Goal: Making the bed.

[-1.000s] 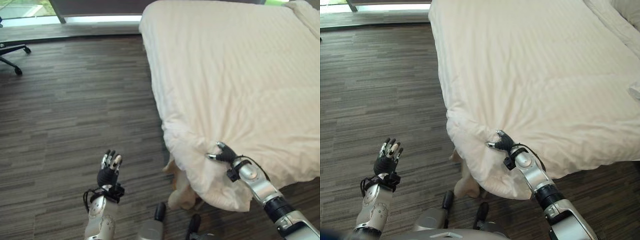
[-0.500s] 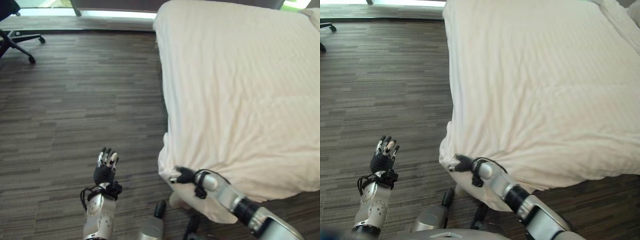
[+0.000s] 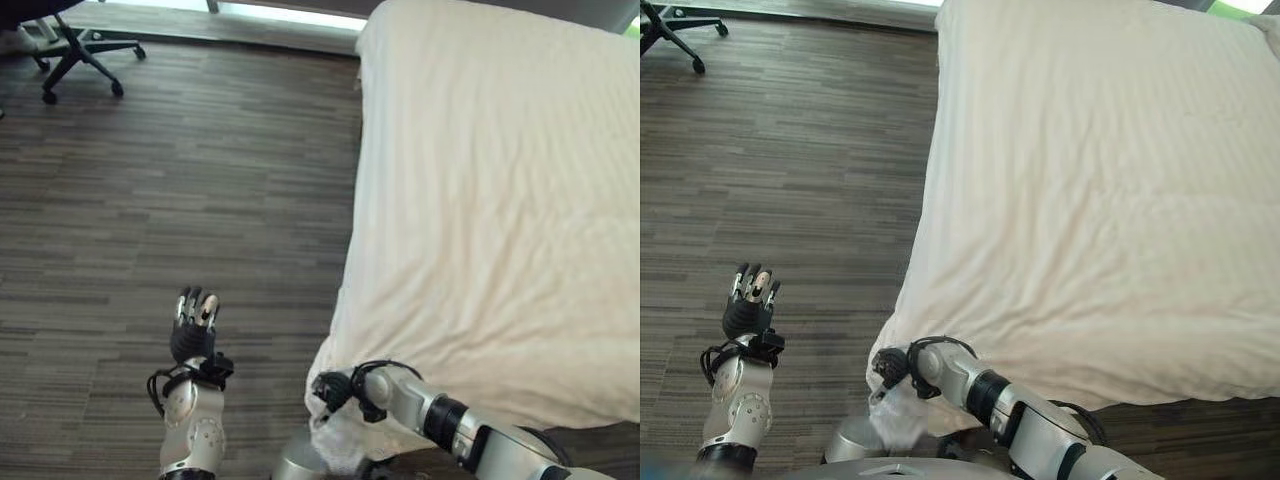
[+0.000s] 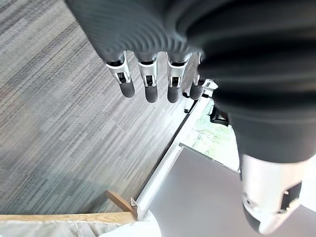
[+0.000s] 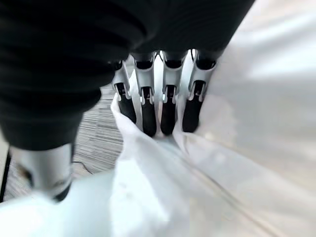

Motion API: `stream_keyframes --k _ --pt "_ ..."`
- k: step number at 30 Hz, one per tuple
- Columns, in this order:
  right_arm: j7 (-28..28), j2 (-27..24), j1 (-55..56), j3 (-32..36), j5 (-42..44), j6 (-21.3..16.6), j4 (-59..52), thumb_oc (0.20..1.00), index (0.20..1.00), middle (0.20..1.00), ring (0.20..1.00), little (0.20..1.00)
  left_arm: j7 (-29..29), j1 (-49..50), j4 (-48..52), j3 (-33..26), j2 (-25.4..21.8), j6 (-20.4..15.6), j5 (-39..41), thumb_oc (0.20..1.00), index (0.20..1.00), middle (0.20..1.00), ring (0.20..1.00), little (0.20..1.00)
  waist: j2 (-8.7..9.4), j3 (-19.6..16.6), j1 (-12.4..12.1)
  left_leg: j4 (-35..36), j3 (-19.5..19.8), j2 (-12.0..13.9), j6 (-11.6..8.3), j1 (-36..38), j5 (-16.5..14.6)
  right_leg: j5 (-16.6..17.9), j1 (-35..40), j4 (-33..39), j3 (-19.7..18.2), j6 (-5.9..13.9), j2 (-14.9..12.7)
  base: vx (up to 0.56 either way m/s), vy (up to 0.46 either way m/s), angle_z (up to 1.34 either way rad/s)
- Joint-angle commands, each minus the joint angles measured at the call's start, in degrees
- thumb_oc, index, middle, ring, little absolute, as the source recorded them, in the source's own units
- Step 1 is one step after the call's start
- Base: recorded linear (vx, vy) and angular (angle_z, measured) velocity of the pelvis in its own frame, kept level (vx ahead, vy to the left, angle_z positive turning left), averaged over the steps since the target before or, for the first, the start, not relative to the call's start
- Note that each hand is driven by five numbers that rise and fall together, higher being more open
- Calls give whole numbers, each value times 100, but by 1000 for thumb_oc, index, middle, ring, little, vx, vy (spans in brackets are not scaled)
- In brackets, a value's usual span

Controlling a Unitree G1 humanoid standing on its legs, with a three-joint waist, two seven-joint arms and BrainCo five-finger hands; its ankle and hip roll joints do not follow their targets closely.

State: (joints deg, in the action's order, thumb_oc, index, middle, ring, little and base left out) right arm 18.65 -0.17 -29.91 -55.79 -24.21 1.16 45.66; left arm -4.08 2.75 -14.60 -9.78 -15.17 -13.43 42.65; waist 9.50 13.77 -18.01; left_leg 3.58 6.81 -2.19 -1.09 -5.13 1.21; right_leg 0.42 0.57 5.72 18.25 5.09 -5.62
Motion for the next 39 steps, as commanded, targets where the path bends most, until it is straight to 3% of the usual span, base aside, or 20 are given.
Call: stream_keyframes --k 1,4,7,9,10,11,16,17,18,19,20,21,22,25,27,29,30,36,39 --pt "82 289 -190 -85 31 -219 -360 1000 1000 1000 1000 1000 155 -195 59 253 -394 -186 90 1000 1000 1000 1000 1000 67 -176 -36 142 -162 129 -50 49 170 442 -21 -72 -171 383 -378 5 30 -11" --pt "251 -95 -253 68 264 -236 -935 1000 1000 1000 1000 1000 249 -221 86 304 -416 -156 77 1000 1000 1000 1000 1000 84 -252 52 142 -255 148 -41 109 147 443 -10 -72 -266 377 -368 9 21 -18" --pt "343 -758 -201 471 1272 -134 -2023 1000 1000 1000 1000 1000 279 -191 55 262 -438 -158 10 1000 1000 1000 1000 1000 115 -353 223 142 -344 172 -44 168 126 432 2 -72 -314 387 -369 22 29 -10" --pt "380 -1541 -83 919 2373 -78 -2968 1000 1000 1000 1000 1000 293 -111 47 170 -459 -191 -29 1000 1000 1000 1000 1000 129 -412 345 142 -421 178 -43 217 110 439 17 -72 -363 396 -369 28 42 -14" --pt "383 -2452 27 1484 3388 -69 -4041 1000 1000 1000 1000 1000 355 -2 62 88 -469 -213 -50 1000 1000 1000 1000 1000 130 -483 466 142 -484 177 -38 242 101 449 13 -72 -399 406 -371 14 32 -23" --pt "388 -2499 53 1503 3409 -34 -4101 1000 1000 1000 1000 1000 356 -6 61 105 -459 -214 -50 1000 1000 1000 1000 1000 116 -482 451 142 -484 178 -38 244 99 447 15 -72 -399 406 -370 26 31 -17" --pt "689 -4407 596 2850 5028 -289 -6333 1000 1000 1000 1000 1000 593 318 171 -86 -386 -218 -146 1000 1000 1000 1000 1000 101 -615 694 142 -576 170 -28 294 68 465 9 -72 -447 445 -406 24 23 -13" --pt "679 -4757 989 3476 5605 -307 -6576 1000 1000 1000 1000 1000 699 475 320 -94 -314 -212 -156 1000 1000 1000 1000 1000 81 -658 756 142 -584 159 -23 301 53 463 17 -72 -429 458 -418 20 14 -11" --pt "680 -4768 1028 3509 5610 -296 -6603 1000 1000 1000 1000 1000 698 478 324 -76 -316 -211 -157 1000 1000 1000 1000 1000 79 -661 741 142 -582 159 -22 301 52 462 18 -72 -427 459 -418 20 16 -9" --pt "572 -4773 1293 3976 5887 -357 -6712 1000 1000 1000 1000 1000 712 529 359 -94 -282 -222 -174 1000 1000 1000 1000 1000 65 -689 784 142 -589 154 -17 306 43 459 20 -72 -432 465 -424 43 6 -7" --pt "107 -4281 1751 4914 6254 -557 -6475 1000 1000 1000 1000 1000 705 566 384 -123 -223 -241 -185 1000 1000 1000 1000 1000 16 -741 854 142 -615 158 -9 350 -5 434 60 -72 -426 475 -427 36 9 -3" --pt "106 -4277 1768 4933 6253 -552 -6487 1000 1000 1000 1000 1000 703 562 384 -113 -230 -241 -185 1000 1000 1000 1000 1000 24 -748 845 142 -616 152 -6 331 11 445 42 -72 -427 476 -433 69 22 9" --pt "-881 -3119 2140 5584 6469 -1100 -5886 1000 1000 1000 1000 1000 504 555 337 -106 -187 -270 -146 1000 1000 1000 1000 1000 -64 -790 899 142 -635 148 10 383 -49 425 81 -72 -438 475 -438 33 35 4" --pt "-1603 -1789 2496 5721 7064 -1475 -5700 1000 1000 1000 1000 1000 93 503 323 -184 -144 -208 -23 1000 1000 1000 1000 1000 -163 -822 959 142 -677 136 30 429 -76 427 92 -72 -508 459 -446 28 34 -19" --pt "-1620 -1299 2832 5566 7516 -1431 -5576 1000 1000 1000 1000 1000 -5 505 326 -197 -91 -98 -33 1000 1000 1000 1000 1000 -204 -847 997 142 -699 126 41 425 -60 437 74 -72 -550 449 -451 15 29 -7" --pt "-1386 -1225 3158 5250 7477 -1232 -5598 1000 1000 1000 1000 1000 2 506 318 -200 -43 -31 -87 1000 1000 1000 1000 1000 -222 -841 1022 142 -720 126 38 454 -57 438 87 -72 -573 446 -454 0 0 0" --pt "-1141 -1168 3484 5014 7533 -1021 -5527 200 200 200 200 200 106 511 295 -203 -4 0 -146 1000 1000 1000 1000 1000 -255 -827 1048 142 -733 123 33 475 -50 429 97 -72 -579 441 -458 0 0 0" --pt "-689 -1254 3674 4162 7338 -658 -5005 200 200 200 200 200 193 349 240 -86 43 -99 -193 1000 1000 1000 1000 1000 -335 -741 1106 142 -773 125 16 475 -21 455 72 -72 -625 449 -474 -10 6 -2" --pt "-372 -1423 3676 3578 6746 -423 -4772 200 200 200 200 200 247 268 184 15 53 -138 -236 1000 1000 1000 1000 1000 -362 -708 1119 142 -780 115 15 470 -16 463 72 -72 -622 452 -485 0 0 0"
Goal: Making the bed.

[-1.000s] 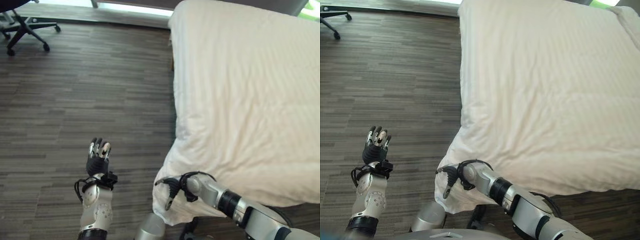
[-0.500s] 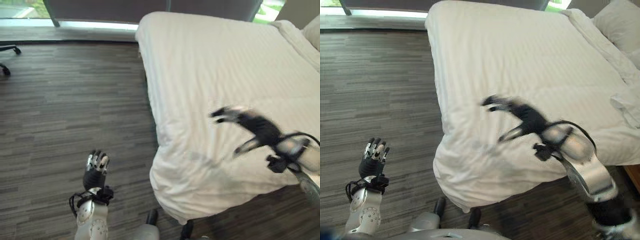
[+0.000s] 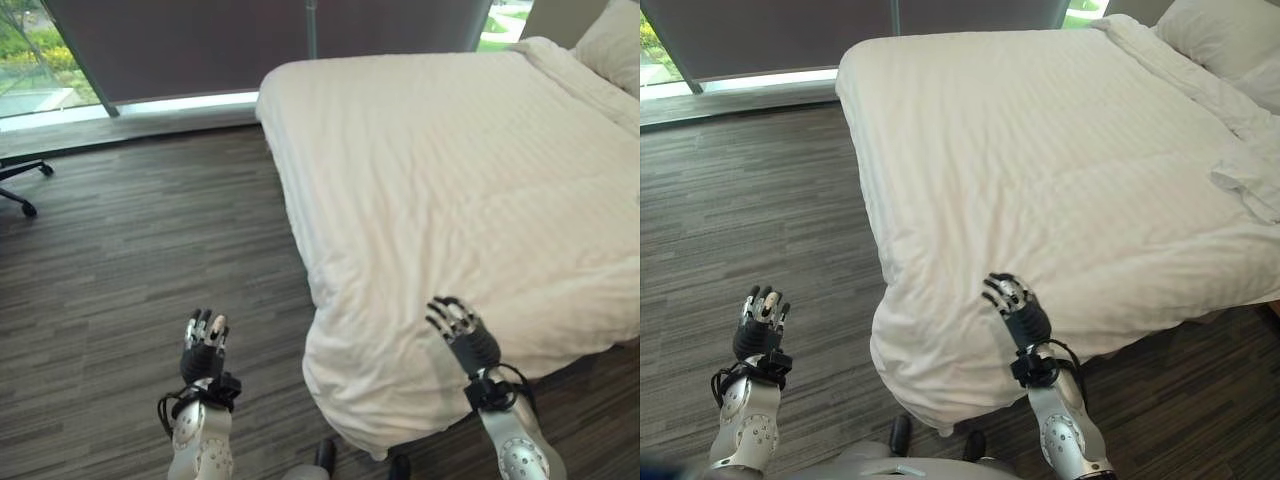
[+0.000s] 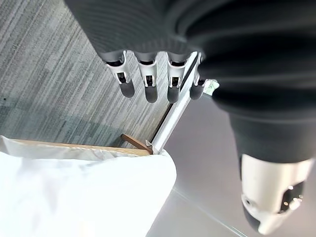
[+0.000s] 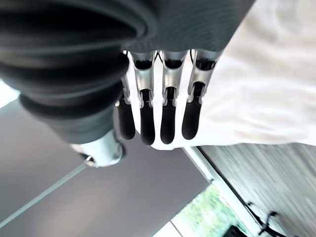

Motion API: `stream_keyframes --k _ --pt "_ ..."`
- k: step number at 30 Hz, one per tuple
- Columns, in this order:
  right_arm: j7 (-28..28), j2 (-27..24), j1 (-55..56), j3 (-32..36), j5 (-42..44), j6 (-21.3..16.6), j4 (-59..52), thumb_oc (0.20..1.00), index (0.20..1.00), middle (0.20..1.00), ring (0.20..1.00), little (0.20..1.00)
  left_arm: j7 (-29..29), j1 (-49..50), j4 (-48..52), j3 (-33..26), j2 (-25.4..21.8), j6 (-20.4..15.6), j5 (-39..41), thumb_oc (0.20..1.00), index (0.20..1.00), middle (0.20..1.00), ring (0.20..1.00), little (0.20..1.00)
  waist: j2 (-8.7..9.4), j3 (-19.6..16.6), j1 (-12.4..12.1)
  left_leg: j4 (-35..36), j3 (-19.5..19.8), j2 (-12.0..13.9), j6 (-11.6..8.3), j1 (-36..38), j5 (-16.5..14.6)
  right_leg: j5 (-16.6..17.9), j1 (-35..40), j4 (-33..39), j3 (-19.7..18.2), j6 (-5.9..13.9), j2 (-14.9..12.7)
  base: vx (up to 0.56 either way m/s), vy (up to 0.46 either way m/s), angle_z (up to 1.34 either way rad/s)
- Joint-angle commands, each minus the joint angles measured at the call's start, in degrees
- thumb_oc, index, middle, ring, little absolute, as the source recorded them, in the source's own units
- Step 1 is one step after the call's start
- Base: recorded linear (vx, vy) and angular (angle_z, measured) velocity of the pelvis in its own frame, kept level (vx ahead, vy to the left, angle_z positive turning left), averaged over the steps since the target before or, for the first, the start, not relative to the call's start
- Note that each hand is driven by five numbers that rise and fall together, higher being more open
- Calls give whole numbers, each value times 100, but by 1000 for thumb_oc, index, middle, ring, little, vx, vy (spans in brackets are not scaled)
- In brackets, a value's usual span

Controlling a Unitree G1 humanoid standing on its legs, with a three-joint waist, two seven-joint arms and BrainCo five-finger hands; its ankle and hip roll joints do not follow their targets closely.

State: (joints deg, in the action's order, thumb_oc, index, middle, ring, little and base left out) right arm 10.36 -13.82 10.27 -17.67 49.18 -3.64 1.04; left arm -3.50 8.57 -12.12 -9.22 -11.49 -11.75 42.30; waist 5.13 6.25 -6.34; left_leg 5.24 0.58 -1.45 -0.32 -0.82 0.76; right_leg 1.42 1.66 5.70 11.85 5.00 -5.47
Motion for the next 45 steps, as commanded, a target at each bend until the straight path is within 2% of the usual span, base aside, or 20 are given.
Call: stream_keyframes --k 1,8,15,18,20,22,25,26,28,29,31,33,34,36,37,39,40,41,43,45 --pt "457 -57 -342 -236 -594 57 -310 200 200 200 200 200 189 -314 -63 -43 -315 -305 -200 1000 1000 1000 1000 1000 75 44 -46 -24 -156 40 -62 40 29 362 -36 -70 18 462 -500 0 0 0" --pt "825 -316 -286 -693 -1594 265 -6 200 200 200 200 200 253 -343 -164 -53 -281 -402 -266 1000 1000 1000 1000 1000 59 103 -36 -24 -153 17 -60 32 26 375 -28 -70 34 480 -531 0 0 0" --pt "666 -365 -285 -339 -1631 198 137 200 200 200 200 200 304 -262 -207 -88 -275 -423 -202 1000 1000 1000 1000 1000 84 166 -28 -24 -348 2 -37 -40 23 511 -241 -70 -115 561 -559 -26 31 -9" --pt "444 -314 -211 37 -1709 84 239 200 200 200 200 200 281 -356 -167 -3 -407 -409 -348 1000 1000 1000 1000 1000 96 339 55 -24 -584 -12 32 -176 20 762 -603 -110 -341 674 -592 -121 97 -48" --pt "397 -271 -147 144 -1732 42 200 200 200 200 200 200 267 -466 -113 84 -496 -399 -443 1000 1000 1000 1000 1000 71 489 93 -24 -712 3 89 -175 13 759 -839 -609 -342 713 -633 -167 120 -74" --pt "382 -307 -25 285 -1940 -6 60 200 200 200 200 200 230 -691 -65 195 -538 -393 -619 1000 1000 1000 1000 1000 -109 645 168 -24 -978 123 105 -115 61 331 -801 -1618 329 675 -690 -162 171 -90" --pt "405 -395 21 482 -2045 6 -43 200 200 200 200 200 312 -821 -33 228 -473 -392 -568 1000 1000 1000 1000 1000 -215 527 261 -24 -1336 110 150 22 101 -170 -635 -2587 1191 532 -626 -38 154 -55" --pt "430 -460 -172 433 -2124 6 -49 200 200 200 200 200 336 -683 5 124 -420 -382 -499 1000 1000 1000 1000 1000 -74 283 36 -41 -1671 17 112 61 27 -574 -60 -2119 1584 501 -560 16 97 -48" --pt "439 -481 -216 397 -2140 18 -29 200 200 200 200 200 342 -632 1 95 -406 -368 -484 1000 1000 1000 1000 1000 -27 223 -35 -53 -1778 7 114 23 48 -668 24 -1991 1542 485 -478 -31 -28 -94" --pt "440 -517 -273 360 -2151 2 -22 200 200 200 200 200 331 -586 -7 86 -391 -355 -465 1000 1000 1000 1000 1000 35 149 -135 -92 -1881 16 86 -104 113 -821 189 -1686 1434 407 -305 -115 -117 -115" --pt "472 -570 -344 313 -2129 7 -17 200 200 200 200 200 367 -538 4 47 -363 -361 -387 1000 1000 1000 1000 1000 102 104 -264 -184 -1951 40 -27 -363 323 -875 390 -991 1230 233 -32 -159 -148 -42" --pt "490 -701 -451 276 -2213 -14 -29 200 200 200 200 200 429 -426 49 28 -277 -335 -270 1000 1000 1000 1000 1000 68 92 -385 -286 -1827 79 -134 -606 493 -887 539 -571 1122 112 147 -231 -126 -24" --pt "453 -771 -475 261 -2310 -21 -31 200 200 200 200 200 470 -394 54 44 -247 -302 -213 1000 1000 1000 1000 1000 -9 138 -437 -352 -1820 150 -140 -744 692 -772 571 -392 1092 21 236 -276 -97 -9" --pt "473 -851 -503 288 -2343 -7 -47 200 200 200 200 200 572 -302 22 97 -244 -244 -273 1000 1000 1000 1000 1000 -76 233 -463 -582 -1561 179 -228 -896 824 -721 721 -146 935 -53 330 -242 -96 30" --pt "488 -867 -526 316 -2295 3 -48 200 200 200 200 200 601 -205 67 79 -251 -239 -345 1000 1000 1000 1000 1000 -134 310 -526 -787 -1338 210 -361 -1020 985 -703 743 -111 883 -109 367 -250 -69 51" --pt "506 -929 -678 286 -2142 0 31 200 200 200 200 200 617 -111 131 37 -215 -285 -285 1000 1000 1000 1000 1000 -311 503 -736 -1275 -270 130 -730 -1259 1400 -615 651 -137 744 -204 427 -285 -3 69" --pt "526 -941 -854 147 -2147 14 153 200 200 200 200 200 621 -72 178 -10 -176 -298 -192 1000 1000 1000 1000 1000 -317 598 -859 -1529 394 -19 -814 -1265 1347 -545 577 -157 702 -215 376 -247 12 54" --pt "544 -949 -946 60 -2192 33 248 200 200 200 200 200 613 -3 145 -96 -117 -305 -126 1000 1000 1000 1000 1000 -258 631 -883 -1713 539 -17 -779 -1277 1159 -457 547 -156 770 -188 274 -218 -11 8" --pt "571 -988 -1022 -18 -2315 51 241 200 200 200 200 200 609 26 102 -232 -60 -283 -44 1000 1000 1000 1000 1000 -114 641 -807 -2165 193 310 -572 -1220 758 -312 524 -151 1038 -153 56 -157 -7 -30" --pt "553 -956 -970 -63 -2326 74 276 200 200 200 200 200 649 19 76 -181 -43 -265 5 1000 1000 1000 1000 1000 -57 561 -745 -2031 -124 622 -452 -883 420 -289 539 -135 1219 -149 -12 -67 35 15"
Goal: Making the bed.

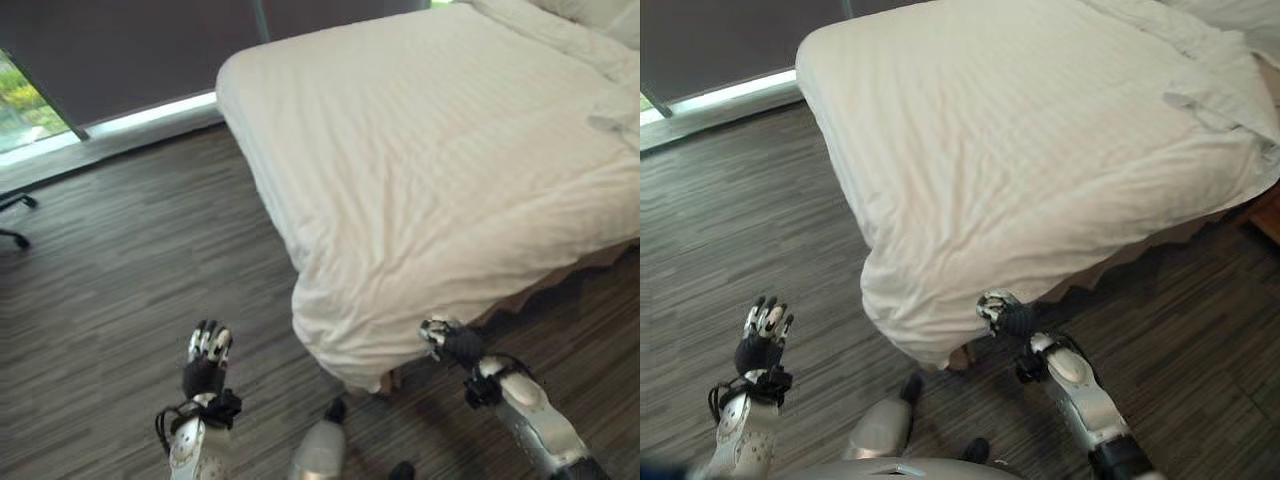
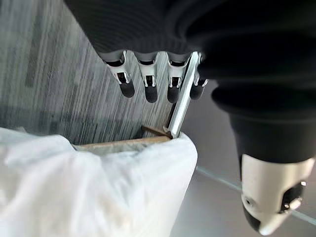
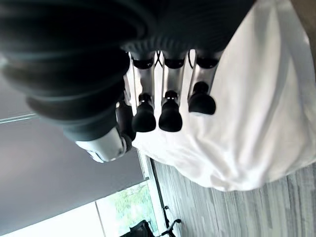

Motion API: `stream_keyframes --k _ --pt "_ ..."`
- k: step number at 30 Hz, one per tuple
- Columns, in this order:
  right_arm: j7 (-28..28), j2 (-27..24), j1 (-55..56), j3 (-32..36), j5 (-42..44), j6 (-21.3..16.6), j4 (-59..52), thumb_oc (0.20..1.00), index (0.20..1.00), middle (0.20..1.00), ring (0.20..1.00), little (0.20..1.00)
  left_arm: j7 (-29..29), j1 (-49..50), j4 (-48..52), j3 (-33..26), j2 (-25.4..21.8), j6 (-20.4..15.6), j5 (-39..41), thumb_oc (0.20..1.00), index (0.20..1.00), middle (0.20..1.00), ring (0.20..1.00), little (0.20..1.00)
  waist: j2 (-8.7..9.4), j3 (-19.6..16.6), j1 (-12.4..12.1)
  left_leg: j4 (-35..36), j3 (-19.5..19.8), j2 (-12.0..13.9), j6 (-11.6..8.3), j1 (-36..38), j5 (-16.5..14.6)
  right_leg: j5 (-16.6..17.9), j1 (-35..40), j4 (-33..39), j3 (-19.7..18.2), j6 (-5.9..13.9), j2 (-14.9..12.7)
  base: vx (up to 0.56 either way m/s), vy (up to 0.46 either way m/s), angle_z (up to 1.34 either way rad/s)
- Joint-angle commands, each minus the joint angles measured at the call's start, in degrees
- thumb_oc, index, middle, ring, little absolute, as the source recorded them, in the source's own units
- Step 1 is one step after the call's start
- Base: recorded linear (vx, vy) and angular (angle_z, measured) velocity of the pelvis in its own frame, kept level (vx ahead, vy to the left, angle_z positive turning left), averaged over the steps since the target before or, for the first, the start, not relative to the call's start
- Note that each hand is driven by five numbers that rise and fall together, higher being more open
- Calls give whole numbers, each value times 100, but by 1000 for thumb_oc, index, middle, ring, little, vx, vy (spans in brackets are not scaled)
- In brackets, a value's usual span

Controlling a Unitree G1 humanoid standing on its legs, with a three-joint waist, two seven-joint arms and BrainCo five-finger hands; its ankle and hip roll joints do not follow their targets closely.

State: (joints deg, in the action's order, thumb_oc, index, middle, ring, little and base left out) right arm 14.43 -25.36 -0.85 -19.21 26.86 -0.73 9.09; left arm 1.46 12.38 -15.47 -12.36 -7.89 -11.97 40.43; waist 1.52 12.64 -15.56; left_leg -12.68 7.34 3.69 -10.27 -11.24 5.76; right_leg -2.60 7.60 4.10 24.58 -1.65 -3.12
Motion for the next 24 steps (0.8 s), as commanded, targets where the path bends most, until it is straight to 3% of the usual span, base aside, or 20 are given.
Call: stream_keyframes --k 1,2,4,5,12,17,24 --pt "164 221 161 36 -97 -208 -477 200 200 200 200 200 157 -364 397 200 -435 -238 136 1000 1000 1000 1000 1000 310 -151 217 -73 -882 187 537 355 -227 114 -54 44 36 532 -278 -14 41 50" --pt "164 221 162 35 -97 -210 -476 200 200 200 200 200 157 -362 397 200 -435 -238 135 1000 1000 1000 1000 1000 309 -146 216 -65 -884 187 536 367 -226 113 -46 45 35 532 -278 26 120 90" --pt "110 274 223 -36 -283 -212 -211 200 200 200 200 200 205 -377 354 373 -497 -185 83 1000 1000 1000 1000 1000 203 -432 355 955 -1172 188 569 855 -385 138 -61 68 259 642 -311 72 193 85" --pt "94 347 166 -145 -452 -183 27 200 200 200 200 200 246 -369 380 488 -486 -168 104 1000 1000 1000 1000 1000 157 -531 370 1378 -1041 84 599 969 -311 181 -126 77 286 664 -321 53 152 67" --pt "-89 381 -270 -230 -958 -198 860 200 200 200 200 200 424 -177 683 487 -697 -40 171 1000 1000 1000 1000 1000 156 -525 206 1652 -971 -81 663 912 -205 240 -264 90 283 736 -409 32 88 26" --pt "-335 140 -1015 -182 -1132 -266 1296 200 200 200 200 200 485 -195 769 631 -871 4 220 1000 1000 1000 1000 1000 85 -341 83 1760 -870 -201 722 714 -135 364 -505 90 309 811 -504 -51 52 6" --pt "-526 -24 -1734 -214 -1038 -313 1053 200 200 200 200 200 561 -353 843 1115 -955 54 224 1000 1000 1000 1000 1000 -29 -165 25 1768 -727 -316 763 408 -52 497 -752 90 376 891 -606 -32 36 8"
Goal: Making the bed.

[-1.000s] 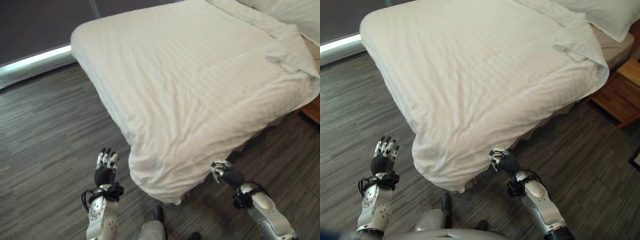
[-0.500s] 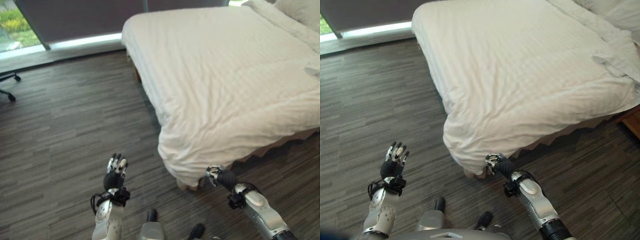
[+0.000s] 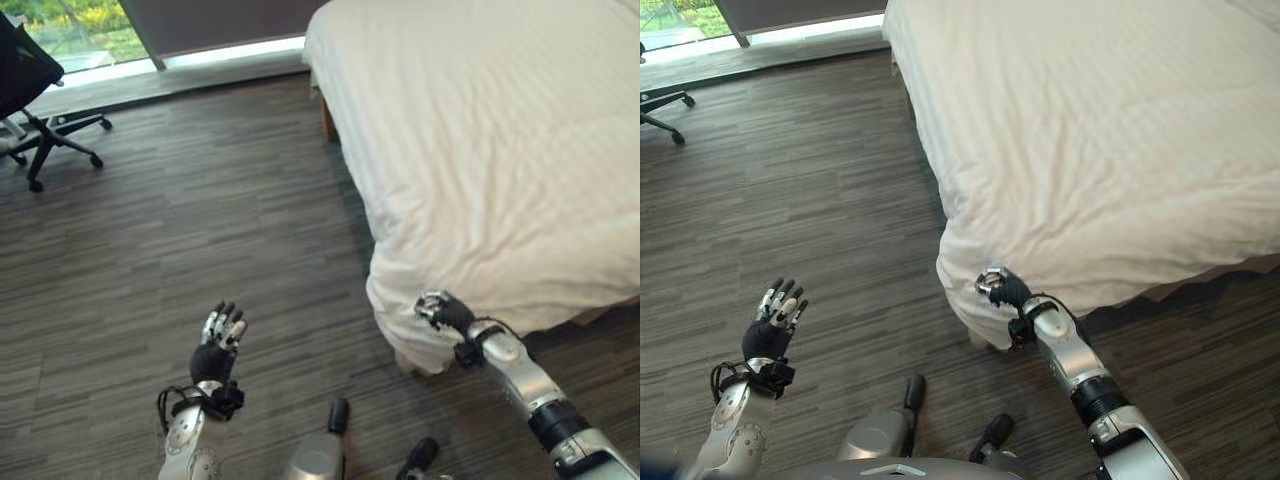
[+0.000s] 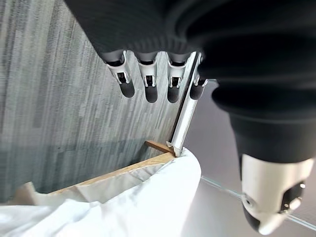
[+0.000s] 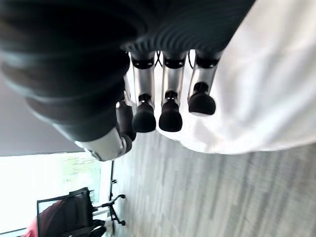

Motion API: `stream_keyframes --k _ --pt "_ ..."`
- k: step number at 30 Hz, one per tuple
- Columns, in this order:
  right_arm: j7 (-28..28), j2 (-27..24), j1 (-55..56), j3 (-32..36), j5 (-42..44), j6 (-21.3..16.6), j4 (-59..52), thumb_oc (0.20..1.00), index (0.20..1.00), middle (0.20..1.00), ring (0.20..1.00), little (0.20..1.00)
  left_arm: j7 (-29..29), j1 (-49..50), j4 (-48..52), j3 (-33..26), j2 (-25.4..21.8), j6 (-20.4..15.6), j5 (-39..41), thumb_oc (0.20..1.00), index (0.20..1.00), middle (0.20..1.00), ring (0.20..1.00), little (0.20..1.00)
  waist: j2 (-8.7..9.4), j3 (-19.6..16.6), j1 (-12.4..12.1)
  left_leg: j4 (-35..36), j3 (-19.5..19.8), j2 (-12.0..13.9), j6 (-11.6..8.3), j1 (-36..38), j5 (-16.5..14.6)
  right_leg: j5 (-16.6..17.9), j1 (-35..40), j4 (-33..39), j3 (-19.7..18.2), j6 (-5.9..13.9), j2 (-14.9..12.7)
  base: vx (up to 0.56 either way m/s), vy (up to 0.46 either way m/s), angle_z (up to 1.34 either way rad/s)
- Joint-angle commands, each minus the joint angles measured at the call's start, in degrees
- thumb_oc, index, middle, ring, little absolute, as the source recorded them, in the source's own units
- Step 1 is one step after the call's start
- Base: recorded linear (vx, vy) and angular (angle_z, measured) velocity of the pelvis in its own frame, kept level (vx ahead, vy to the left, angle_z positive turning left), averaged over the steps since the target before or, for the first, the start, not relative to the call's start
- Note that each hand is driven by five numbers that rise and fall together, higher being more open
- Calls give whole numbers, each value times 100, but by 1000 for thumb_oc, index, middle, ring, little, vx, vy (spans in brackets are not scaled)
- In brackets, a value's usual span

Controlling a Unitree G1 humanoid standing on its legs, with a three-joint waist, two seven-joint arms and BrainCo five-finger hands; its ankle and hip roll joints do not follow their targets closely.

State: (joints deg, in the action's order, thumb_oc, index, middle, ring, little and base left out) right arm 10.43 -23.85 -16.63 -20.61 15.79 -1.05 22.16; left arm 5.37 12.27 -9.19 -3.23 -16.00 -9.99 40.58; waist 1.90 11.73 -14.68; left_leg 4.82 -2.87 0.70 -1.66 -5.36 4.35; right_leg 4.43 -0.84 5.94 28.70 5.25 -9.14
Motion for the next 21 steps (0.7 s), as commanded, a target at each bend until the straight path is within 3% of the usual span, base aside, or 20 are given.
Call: stream_keyframes --k 1,12,16,21 --pt "-126 -174 -158 -73 69 -283 -252 200 200 200 200 200 170 -343 213 202 -144 -144 209 1000 1000 1000 1000 1000 -66 -73 -63 18 295 -17 -98 -180 90 -206 91 -94 -37 201 -5 -18 28 11" --pt "-683 138 -884 25 246 -307 1507 200 200 200 200 200 113 -533 203 546 -252 -114 411 1000 1000 1000 1000 1000 -300 349 -185 18 413 -102 -111 -607 104 -116 -369 -118 -149 287 -50 -52 9 2" --pt "-1413 -30 -2073 842 1131 -484 3185 200 200 200 200 200 -93 -750 336 875 -317 -217 518 1000 1000 1000 1000 1000 -642 974 -267 18 452 -110 -130 -1260 297 31 -1180 -315 -259 296 -102 -161 20 0" --pt "-1674 -32 -2036 1274 1468 -556 3853 200 200 200 200 200 -194 -853 248 1005 -189 -215 382 1000 1000 1000 1000 1000 -683 1217 -224 18 412 -81 -157 -1534 333 102 -1479 -316 -280 336 -83 -28 5 -4"
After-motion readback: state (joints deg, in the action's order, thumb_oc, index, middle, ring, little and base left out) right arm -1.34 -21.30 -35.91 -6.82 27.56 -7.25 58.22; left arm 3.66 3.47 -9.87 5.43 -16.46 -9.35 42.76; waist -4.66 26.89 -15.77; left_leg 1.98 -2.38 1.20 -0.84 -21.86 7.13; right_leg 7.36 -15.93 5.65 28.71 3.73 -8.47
